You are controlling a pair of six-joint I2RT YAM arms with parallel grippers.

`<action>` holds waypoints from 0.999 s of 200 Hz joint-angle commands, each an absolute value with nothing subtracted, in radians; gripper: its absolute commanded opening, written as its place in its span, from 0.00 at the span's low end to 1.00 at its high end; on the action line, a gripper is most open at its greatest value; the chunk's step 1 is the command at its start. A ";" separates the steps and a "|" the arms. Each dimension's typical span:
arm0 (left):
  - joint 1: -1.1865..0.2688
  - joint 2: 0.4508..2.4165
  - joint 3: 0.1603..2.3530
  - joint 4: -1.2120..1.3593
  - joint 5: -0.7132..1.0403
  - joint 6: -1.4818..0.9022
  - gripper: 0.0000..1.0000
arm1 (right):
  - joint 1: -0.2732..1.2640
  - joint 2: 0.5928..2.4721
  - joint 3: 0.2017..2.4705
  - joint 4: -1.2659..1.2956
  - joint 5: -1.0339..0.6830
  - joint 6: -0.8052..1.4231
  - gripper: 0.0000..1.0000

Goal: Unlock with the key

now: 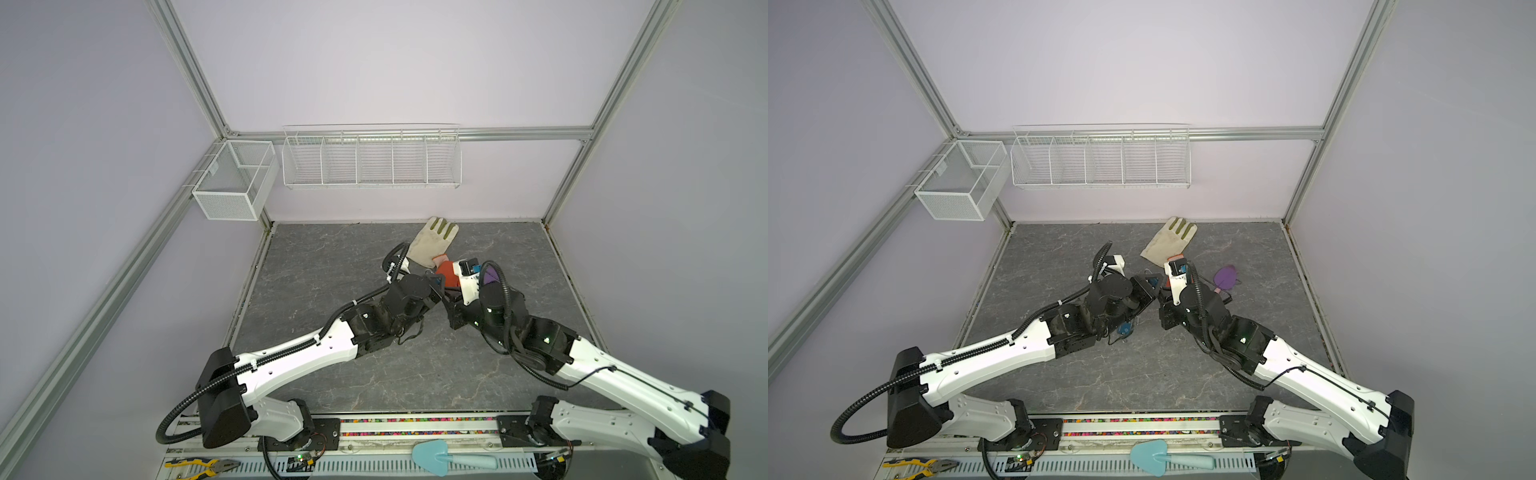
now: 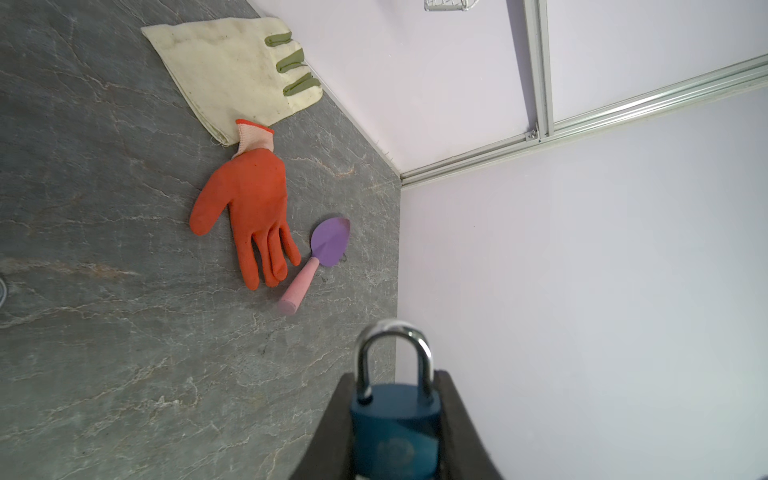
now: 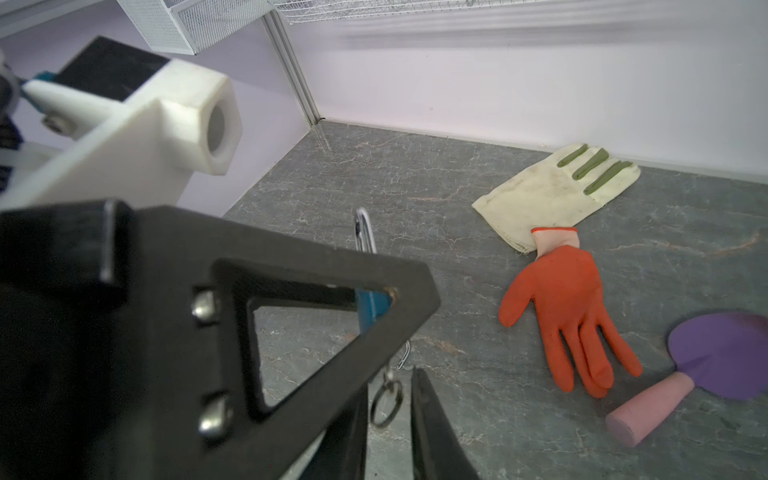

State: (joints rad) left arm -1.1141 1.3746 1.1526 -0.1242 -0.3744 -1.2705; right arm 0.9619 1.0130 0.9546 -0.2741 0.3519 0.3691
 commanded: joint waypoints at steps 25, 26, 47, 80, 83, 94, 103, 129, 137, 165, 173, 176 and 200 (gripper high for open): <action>-1.111 1.308 1.115 -0.089 -0.413 -1.050 0.02 | 0.967 0.901 1.004 -0.372 0.381 0.364 0.51; -1.112 1.307 1.114 -0.089 -0.413 -1.042 0.02 | 0.967 0.900 1.005 -0.378 0.383 0.364 0.51; -1.113 1.264 1.047 -0.061 -0.450 -0.904 0.02 | 0.955 0.872 1.068 -0.532 0.393 0.374 0.67; -1.124 1.216 0.943 0.039 -0.445 -0.640 0.00 | 0.945 0.916 1.214 -0.790 0.395 0.411 0.82; -1.128 1.212 0.933 0.054 -0.439 -0.615 0.00 | 0.944 0.923 1.225 -0.811 0.394 0.416 0.84; -1.143 1.192 0.883 0.126 -0.433 -0.532 0.00 | 0.942 0.945 1.264 -0.876 0.400 0.436 0.88; -1.160 1.179 0.838 0.207 -0.433 -0.461 0.00 | 0.941 0.958 1.283 -0.913 0.410 0.460 0.92; -1.197 1.183 0.776 0.321 -0.427 -0.302 0.00 | 0.931 0.994 1.323 -0.965 0.362 0.486 0.96; -1.210 1.192 0.766 0.344 -0.435 -0.265 0.00 | 0.931 1.008 1.340 -1.001 0.353 0.494 0.97; -1.241 1.246 0.736 0.452 -0.413 -0.180 0.00 | 0.931 1.037 1.370 -1.049 0.351 0.516 0.99; -1.248 1.261 0.725 0.490 -0.414 -0.159 0.00 | 0.931 1.049 1.377 -1.069 0.367 0.522 0.99; -1.252 1.268 0.721 0.507 -0.416 -0.151 0.00 | 0.931 1.056 1.382 -1.080 0.375 0.527 0.99; -1.277 1.317 0.703 0.612 -0.428 -0.096 0.00 | 0.936 1.102 1.416 -1.118 0.349 0.520 1.00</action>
State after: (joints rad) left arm -1.2556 1.2755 0.7235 0.4446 -0.4202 -0.2199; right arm 0.9371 1.0657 1.3792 -1.0435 0.3691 0.5011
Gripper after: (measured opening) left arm 0.243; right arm 0.997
